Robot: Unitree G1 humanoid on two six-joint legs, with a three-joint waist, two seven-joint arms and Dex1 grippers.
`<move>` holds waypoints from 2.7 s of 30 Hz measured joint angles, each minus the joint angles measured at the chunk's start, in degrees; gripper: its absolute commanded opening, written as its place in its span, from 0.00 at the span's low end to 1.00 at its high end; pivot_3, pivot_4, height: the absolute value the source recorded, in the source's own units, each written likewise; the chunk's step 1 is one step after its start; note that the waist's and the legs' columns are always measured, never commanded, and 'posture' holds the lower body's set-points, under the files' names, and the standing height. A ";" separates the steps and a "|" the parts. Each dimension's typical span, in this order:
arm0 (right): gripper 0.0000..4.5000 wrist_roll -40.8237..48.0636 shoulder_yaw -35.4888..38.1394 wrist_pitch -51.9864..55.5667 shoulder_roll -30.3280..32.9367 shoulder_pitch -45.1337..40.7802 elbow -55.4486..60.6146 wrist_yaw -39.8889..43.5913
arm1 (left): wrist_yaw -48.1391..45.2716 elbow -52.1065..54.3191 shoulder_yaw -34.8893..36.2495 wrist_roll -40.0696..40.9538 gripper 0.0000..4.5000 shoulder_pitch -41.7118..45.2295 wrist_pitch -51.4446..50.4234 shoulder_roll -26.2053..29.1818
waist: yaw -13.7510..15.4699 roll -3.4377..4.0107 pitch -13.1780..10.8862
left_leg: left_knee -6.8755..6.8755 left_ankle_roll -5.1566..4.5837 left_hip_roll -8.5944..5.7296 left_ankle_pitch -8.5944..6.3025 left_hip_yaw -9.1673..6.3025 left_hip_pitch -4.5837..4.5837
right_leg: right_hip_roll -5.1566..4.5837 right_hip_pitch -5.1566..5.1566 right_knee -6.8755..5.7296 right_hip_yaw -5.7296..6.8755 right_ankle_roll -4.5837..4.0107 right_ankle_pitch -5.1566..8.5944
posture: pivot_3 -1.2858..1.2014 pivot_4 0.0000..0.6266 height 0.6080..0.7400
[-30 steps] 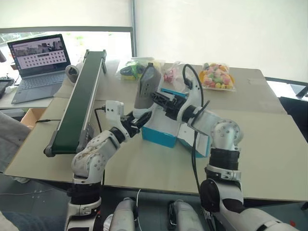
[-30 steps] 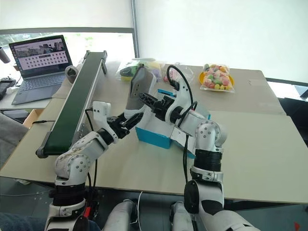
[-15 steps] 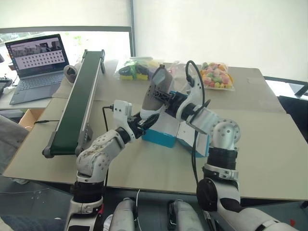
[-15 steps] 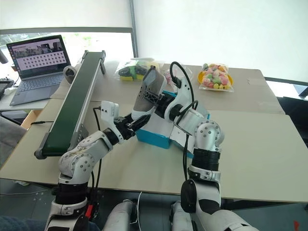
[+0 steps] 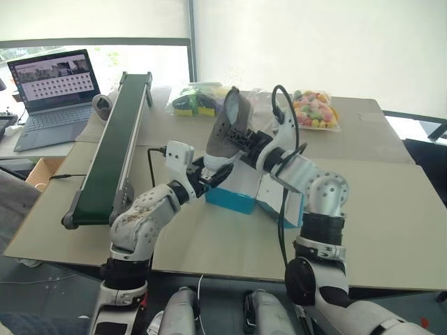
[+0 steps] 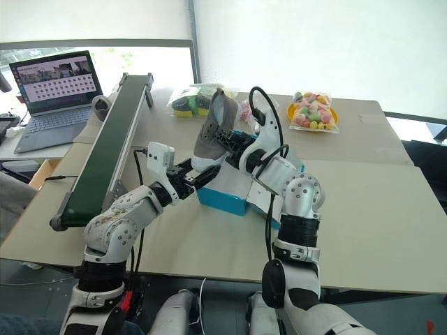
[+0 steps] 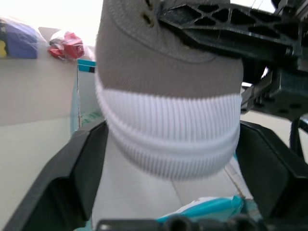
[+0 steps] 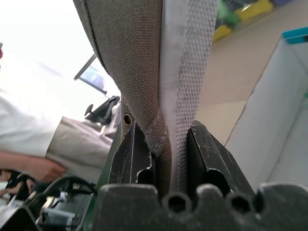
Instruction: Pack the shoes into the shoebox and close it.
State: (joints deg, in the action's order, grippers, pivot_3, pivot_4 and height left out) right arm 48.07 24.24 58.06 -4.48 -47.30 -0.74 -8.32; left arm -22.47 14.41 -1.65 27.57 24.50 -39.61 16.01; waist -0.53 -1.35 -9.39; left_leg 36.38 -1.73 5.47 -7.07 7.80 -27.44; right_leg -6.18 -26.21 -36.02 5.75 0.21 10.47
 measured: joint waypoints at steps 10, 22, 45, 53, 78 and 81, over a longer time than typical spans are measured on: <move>0.10 -8.99 -0.25 6.09 2.98 1.94 0.59 -16.32 | -10.44 0.11 -2.83 -3.31 0.99 0.03 3.68 8.96 | -0.61 0.07 -0.03 | -0.29 0.00 -0.01 0.00 0.05 0.03 | 0.00 -0.11 0.08 -0.11 -0.01 0.01 | 0.52 0.24 0.82; 0.36 -14.27 -3.66 9.49 0.69 1.51 -1.93 -16.29 | -11.16 -1.14 -4.61 -6.25 1.00 0.26 5.11 6.41 | -0.55 0.14 -0.02 | -0.20 0.00 0.00 0.00 -0.02 0.15 | 0.02 0.03 0.08 -0.10 -0.31 0.18 | 0.52 0.24 0.82; 0.85 -22.83 -21.69 -6.43 11.26 -1.88 4.74 7.21 | 6.02 -6.37 11.42 -8.09 1.00 1.88 8.35 0.36 | -0.43 0.25 -0.08 | -0.27 -0.01 -0.05 0.01 -0.03 0.07 | 0.02 -0.05 0.12 -0.12 -0.10 0.09 | 0.52 0.24 0.82; 0.85 -21.58 -28.52 -17.57 23.04 4.82 17.90 32.44 | 17.31 -12.41 24.27 -7.99 1.00 0.70 9.37 0.21 | -0.02 0.16 -0.06 | -0.27 0.00 -0.14 0.00 -0.01 0.07 | -0.03 0.04 0.17 -0.09 0.17 0.15 | 0.52 0.24 0.82; 0.99 -33.21 -37.84 -26.23 25.76 16.99 12.59 43.09 | 15.17 -17.89 23.12 -10.47 1.00 -2.63 8.01 6.53 | 0.89 0.11 -0.09 | -0.35 0.01 -0.34 -0.01 -0.06 0.07 | -0.30 -0.07 0.17 -0.05 -0.15 0.28 | 0.52 0.24 0.82; 0.99 -33.32 -37.86 -25.90 25.44 17.26 12.66 43.09 | 15.17 -17.89 23.00 -10.46 1.00 -2.63 7.98 6.52 | 0.97 0.11 -0.09 | -0.35 0.01 -0.34 -0.01 -0.04 0.07 | -0.30 -0.06 0.17 -0.06 -0.14 0.28 | 0.52 0.24 0.82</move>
State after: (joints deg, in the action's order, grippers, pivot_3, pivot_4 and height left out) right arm 14.75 -13.63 32.16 20.96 -30.05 11.92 34.77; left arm -7.30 -3.48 21.35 17.11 21.87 -31.64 22.53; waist 0.44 -1.24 -9.48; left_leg 36.03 -1.73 5.13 -7.07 7.76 -27.38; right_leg -6.48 -26.27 -35.85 5.68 0.06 10.75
